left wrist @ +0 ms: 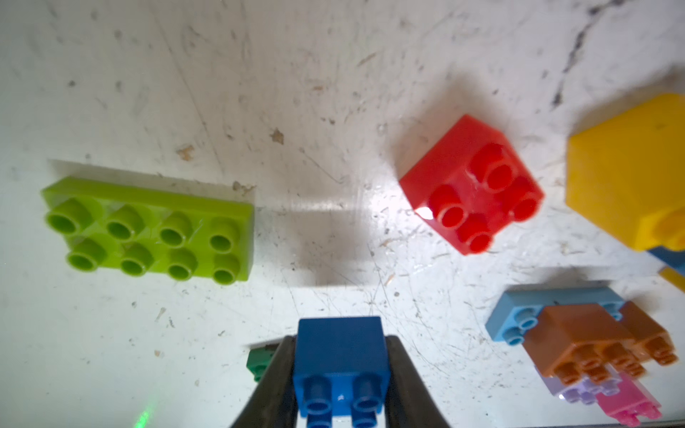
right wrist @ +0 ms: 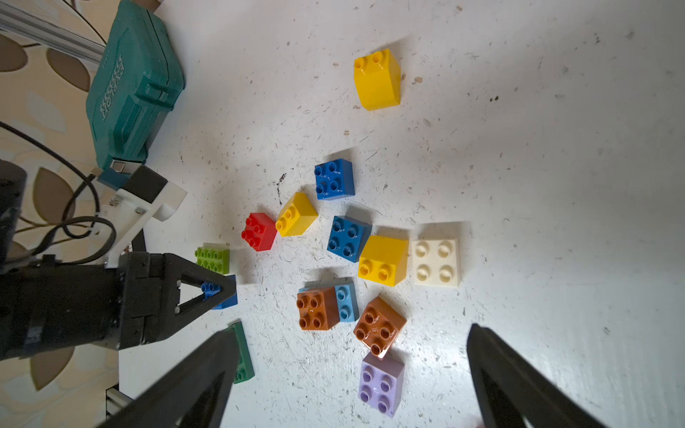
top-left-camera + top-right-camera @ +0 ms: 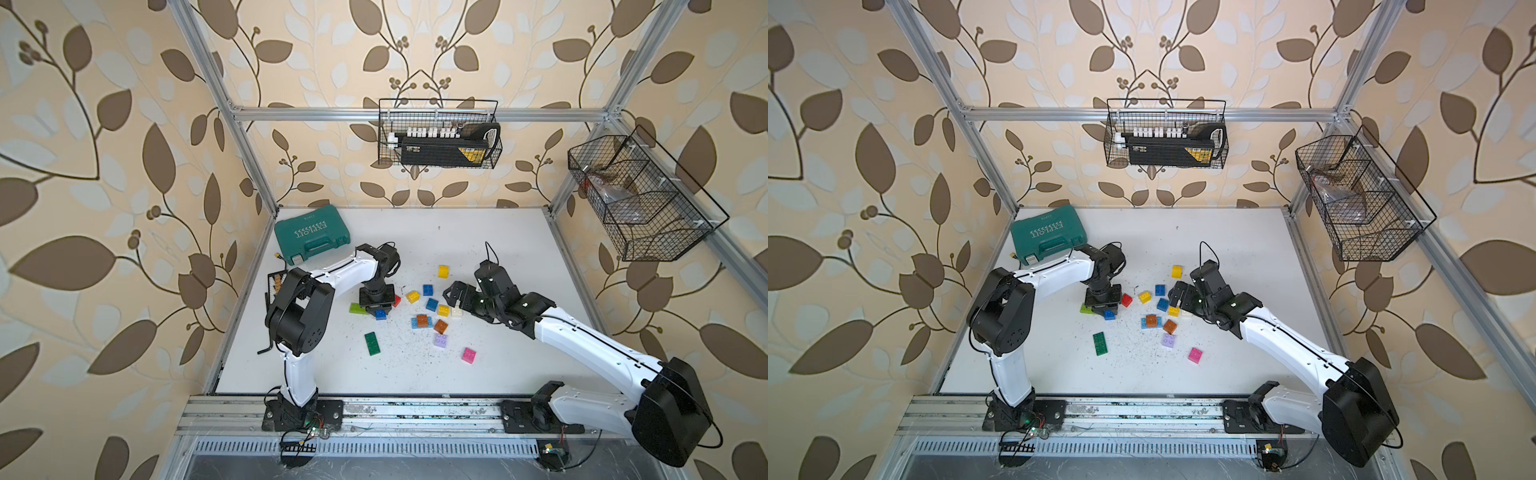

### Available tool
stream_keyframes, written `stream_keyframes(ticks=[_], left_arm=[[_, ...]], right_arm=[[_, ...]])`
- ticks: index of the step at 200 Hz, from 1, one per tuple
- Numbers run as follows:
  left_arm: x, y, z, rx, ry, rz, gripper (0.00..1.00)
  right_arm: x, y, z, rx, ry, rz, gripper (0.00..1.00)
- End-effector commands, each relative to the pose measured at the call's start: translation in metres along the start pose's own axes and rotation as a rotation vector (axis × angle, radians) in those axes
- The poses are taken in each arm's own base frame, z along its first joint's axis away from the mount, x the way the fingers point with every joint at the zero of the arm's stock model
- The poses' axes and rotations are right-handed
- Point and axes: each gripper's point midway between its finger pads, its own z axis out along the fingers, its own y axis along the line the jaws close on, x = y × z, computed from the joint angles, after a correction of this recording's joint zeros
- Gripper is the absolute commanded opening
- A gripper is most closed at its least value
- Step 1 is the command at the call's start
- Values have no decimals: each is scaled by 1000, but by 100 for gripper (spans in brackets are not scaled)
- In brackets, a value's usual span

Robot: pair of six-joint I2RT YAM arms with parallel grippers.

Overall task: Assemble the number 1 with lego
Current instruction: Pick up the lego brick from the center of the board.

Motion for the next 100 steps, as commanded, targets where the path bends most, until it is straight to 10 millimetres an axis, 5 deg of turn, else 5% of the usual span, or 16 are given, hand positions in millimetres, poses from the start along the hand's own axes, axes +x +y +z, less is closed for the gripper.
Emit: stream_keyframes(ticks=[1, 57, 100], left_arm=[[14, -6, -25, -51, 20, -81, 19], [22, -75, -46, 82, 12, -152, 18], [22, -110, -40, 95, 32, -109, 18]], right_arm=[[-3, -14, -3, 51, -33, 36, 99], [-5, -23, -9, 40, -82, 85, 99], [-4, -23, -9, 39, -70, 86, 100]])
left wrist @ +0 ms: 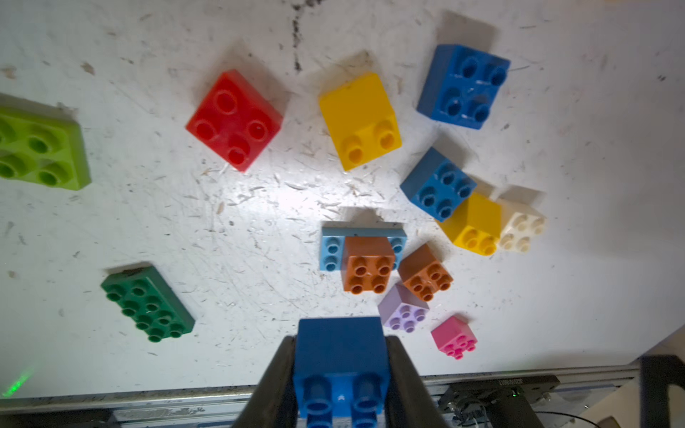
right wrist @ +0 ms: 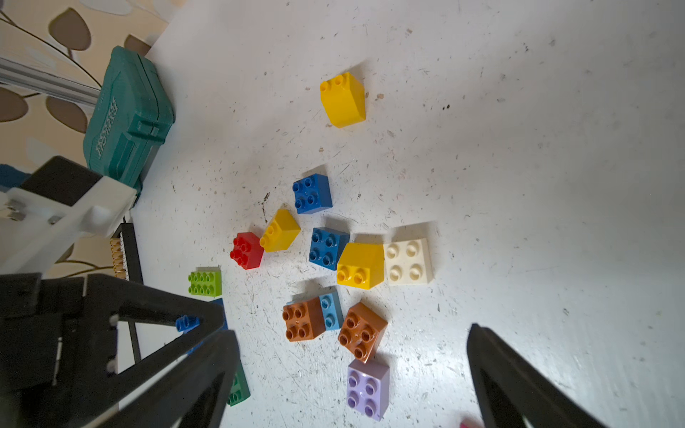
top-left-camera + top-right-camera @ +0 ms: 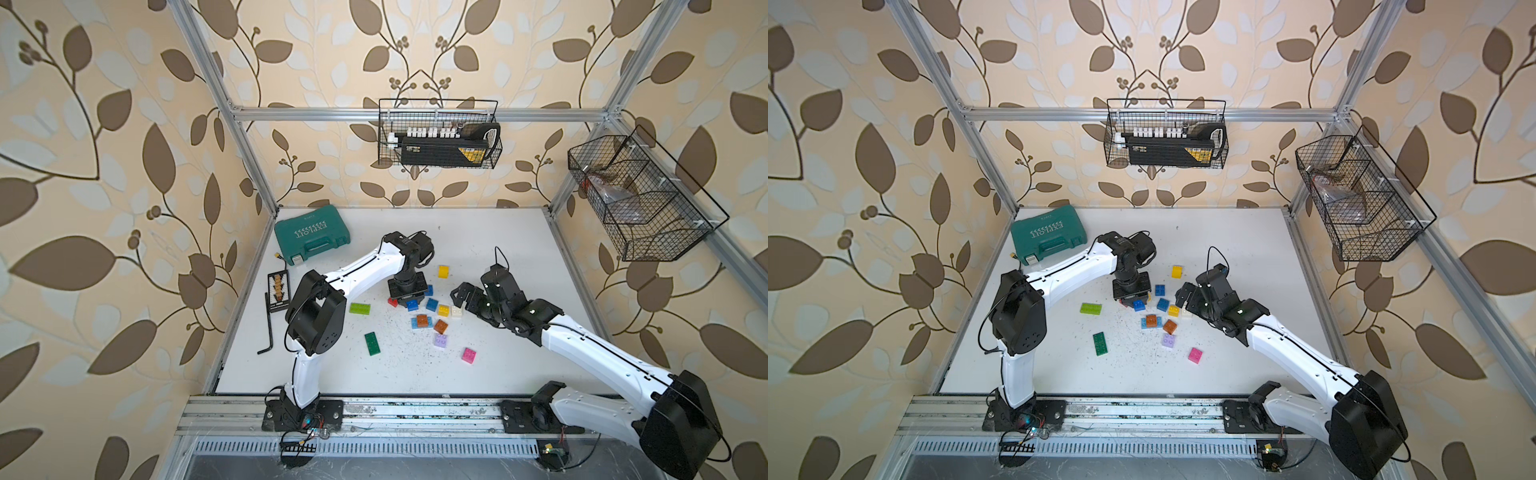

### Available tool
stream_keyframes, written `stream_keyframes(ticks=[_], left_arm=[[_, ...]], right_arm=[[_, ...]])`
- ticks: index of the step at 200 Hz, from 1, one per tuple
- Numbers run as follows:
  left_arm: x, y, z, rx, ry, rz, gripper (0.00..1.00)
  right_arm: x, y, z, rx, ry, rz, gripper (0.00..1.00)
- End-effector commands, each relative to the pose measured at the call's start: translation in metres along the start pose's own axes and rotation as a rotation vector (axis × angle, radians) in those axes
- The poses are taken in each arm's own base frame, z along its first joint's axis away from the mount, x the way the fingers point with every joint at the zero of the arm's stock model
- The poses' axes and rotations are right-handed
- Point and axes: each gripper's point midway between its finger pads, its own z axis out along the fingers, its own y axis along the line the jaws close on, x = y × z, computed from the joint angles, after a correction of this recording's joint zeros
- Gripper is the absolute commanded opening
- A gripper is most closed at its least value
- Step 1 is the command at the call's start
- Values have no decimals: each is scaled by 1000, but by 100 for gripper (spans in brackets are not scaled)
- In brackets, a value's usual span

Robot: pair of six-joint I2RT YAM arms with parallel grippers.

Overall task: Assemble the number 1 with lego
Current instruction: Pick up the lego brick from the center of the board, then assemble the lego brick with the lego brick.

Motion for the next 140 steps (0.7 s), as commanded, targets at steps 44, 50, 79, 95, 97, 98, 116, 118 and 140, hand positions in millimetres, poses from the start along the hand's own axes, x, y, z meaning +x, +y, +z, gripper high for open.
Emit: stream_keyframes(ticks=[44, 50, 79, 95, 97, 98, 116, 118, 140], left_arm=[[18, -14, 25, -48, 80, 2, 18], [19, -15, 27, -45, 85, 1, 18], [22, -17, 35, -41, 90, 13, 18], [23, -16, 38, -51, 97, 16, 18], [23, -16, 39, -55, 98, 16, 18], [23, -16, 39, -55, 98, 16, 18], [26, -11, 42, -75, 111, 17, 18], [26, -11, 42, -75, 111, 18, 18], [28, -8, 46, -86, 118, 20, 18]], right_arm=[[0, -4, 0, -2, 2, 19, 100], [0, -4, 1, -3, 3, 20, 99], [0, -3, 2, -9, 10, 21, 99], [0, -3, 3, -10, 14, 23, 99], [1, -3, 3, -9, 15, 22, 99], [0, -3, 3, -10, 14, 23, 99], [0, -4, 3, -10, 16, 26, 99], [0, -3, 3, -10, 15, 26, 99], [1, -3, 4, -13, 18, 26, 100]])
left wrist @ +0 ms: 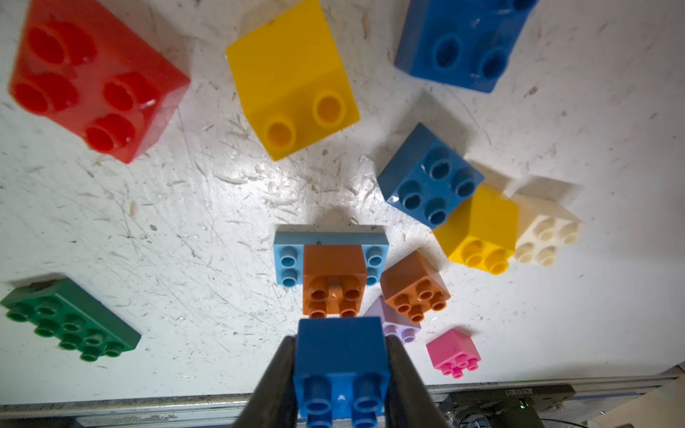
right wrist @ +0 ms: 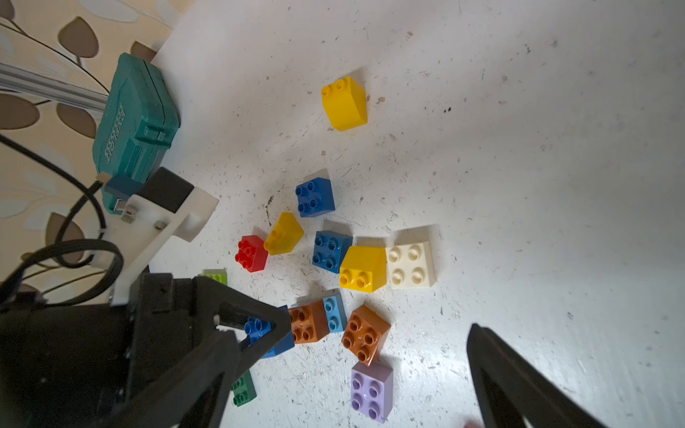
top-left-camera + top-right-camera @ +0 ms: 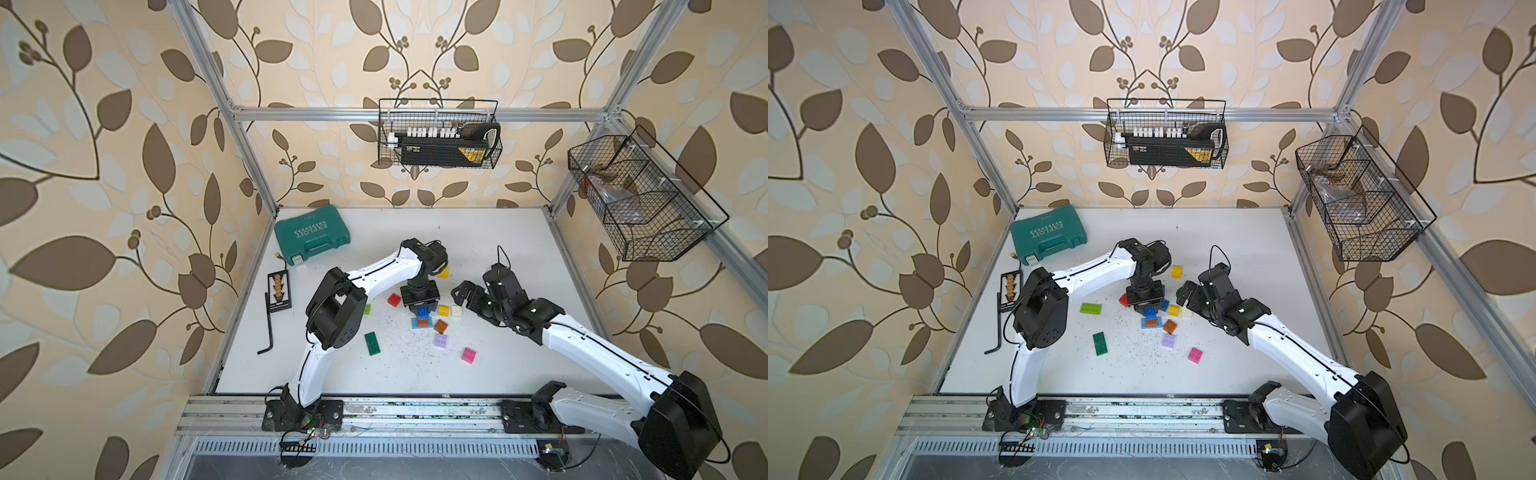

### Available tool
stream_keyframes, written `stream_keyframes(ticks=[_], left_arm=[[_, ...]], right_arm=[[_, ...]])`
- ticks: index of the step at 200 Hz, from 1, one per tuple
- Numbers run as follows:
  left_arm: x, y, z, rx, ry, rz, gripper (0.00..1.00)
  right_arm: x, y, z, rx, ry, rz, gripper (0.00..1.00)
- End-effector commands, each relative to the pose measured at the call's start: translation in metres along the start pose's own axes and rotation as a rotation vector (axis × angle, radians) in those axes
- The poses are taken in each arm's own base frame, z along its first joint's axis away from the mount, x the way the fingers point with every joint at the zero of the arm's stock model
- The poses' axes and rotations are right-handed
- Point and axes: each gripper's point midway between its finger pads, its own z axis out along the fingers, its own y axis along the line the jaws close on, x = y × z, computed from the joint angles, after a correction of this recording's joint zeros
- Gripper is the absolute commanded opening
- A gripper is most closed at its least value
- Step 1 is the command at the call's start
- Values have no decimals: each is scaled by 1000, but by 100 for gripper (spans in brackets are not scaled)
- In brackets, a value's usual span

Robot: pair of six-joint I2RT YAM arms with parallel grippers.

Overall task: Assemble the number 1 with lego
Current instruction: Assemble the lego brick with the lego brick.

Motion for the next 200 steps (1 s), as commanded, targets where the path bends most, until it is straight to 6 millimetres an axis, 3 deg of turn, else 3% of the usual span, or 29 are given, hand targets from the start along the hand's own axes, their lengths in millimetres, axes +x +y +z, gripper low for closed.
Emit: stream_keyframes(ticks=[1, 94, 200], left_arm=[[12, 8, 9, -37, 43, 4, 18], [14, 3, 20, -19, 62, 32, 18], [10, 11, 32, -62, 75, 90, 18]], right_arm=[[4, -4, 3, 2, 13, 8, 100], [5, -4, 5, 2, 23, 11, 99], [5, -3, 7, 0, 31, 11, 99]])
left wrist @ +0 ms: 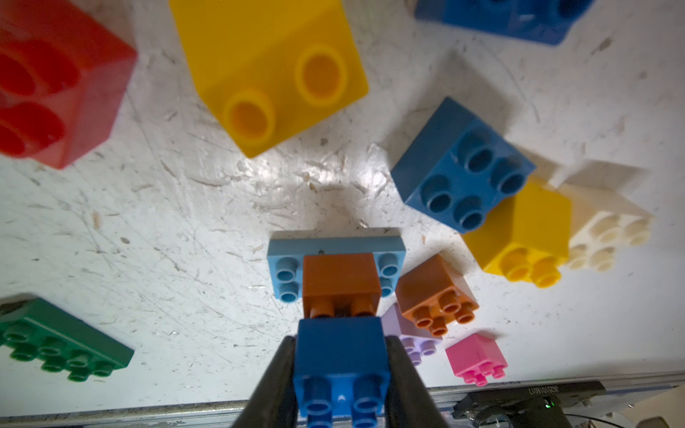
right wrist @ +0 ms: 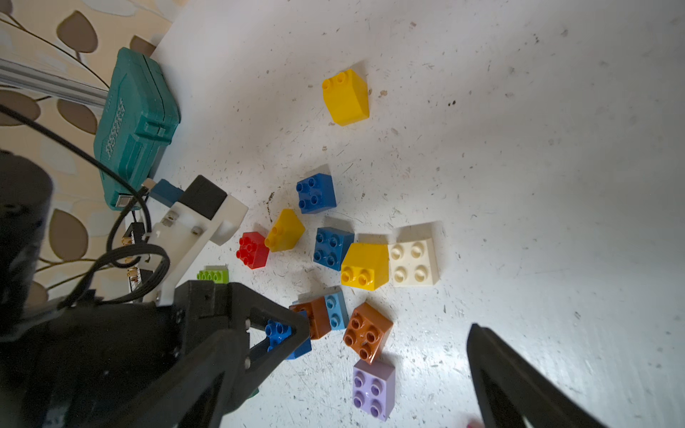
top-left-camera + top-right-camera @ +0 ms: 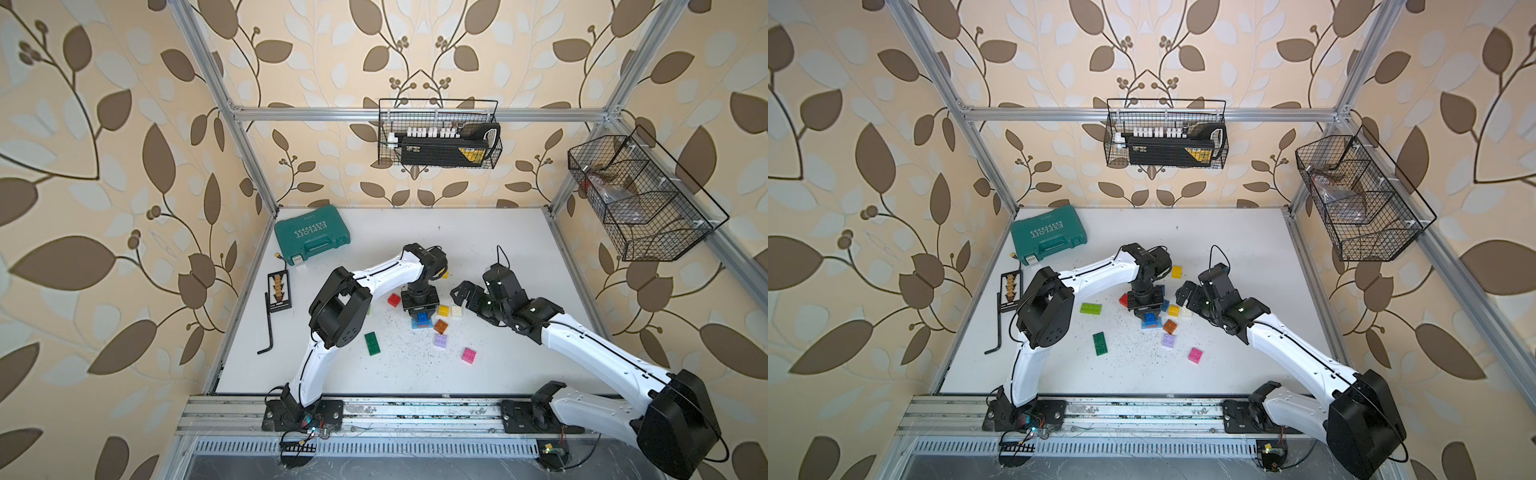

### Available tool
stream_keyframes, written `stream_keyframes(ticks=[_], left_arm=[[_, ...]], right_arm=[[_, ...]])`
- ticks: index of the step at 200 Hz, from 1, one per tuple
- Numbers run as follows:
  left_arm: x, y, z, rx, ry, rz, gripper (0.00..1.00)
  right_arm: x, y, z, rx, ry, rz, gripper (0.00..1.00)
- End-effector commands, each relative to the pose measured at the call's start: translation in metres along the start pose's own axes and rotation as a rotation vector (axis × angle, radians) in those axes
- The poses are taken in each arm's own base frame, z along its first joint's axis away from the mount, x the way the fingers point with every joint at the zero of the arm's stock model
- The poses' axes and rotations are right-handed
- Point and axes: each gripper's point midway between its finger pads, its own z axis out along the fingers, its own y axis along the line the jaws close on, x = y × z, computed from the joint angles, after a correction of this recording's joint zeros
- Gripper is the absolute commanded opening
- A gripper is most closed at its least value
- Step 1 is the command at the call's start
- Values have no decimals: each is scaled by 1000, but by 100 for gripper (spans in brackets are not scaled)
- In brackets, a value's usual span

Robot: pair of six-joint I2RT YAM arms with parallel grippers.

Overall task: Assemble the number 1 with lego
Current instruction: Assemble the lego brick with the lego brick.

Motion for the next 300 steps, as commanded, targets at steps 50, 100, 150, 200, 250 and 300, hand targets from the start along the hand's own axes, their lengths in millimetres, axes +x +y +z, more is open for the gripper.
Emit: stream_keyframes(ticks=[50, 100, 150, 200, 250, 300], left_arm=[[1, 13, 23, -68, 28, 62, 17], [-6, 12, 30, -76, 16, 68, 16], [-12, 13, 34, -76, 15, 40, 13], [-20, 17, 37, -72, 1, 18, 8], [-20, 15, 33, -69, 17, 51, 5], [-17, 21, 45, -78, 80, 64, 0]], right_arm=[[2, -4, 5, 6, 13, 10, 99], [3, -5, 7, 9, 20, 13, 100], [3, -5, 7, 9, 22, 14, 99], [3, -5, 8, 10, 27, 15, 100], [2, -5, 9, 9, 27, 18, 99], [3, -5, 10, 9, 35, 20, 99]])
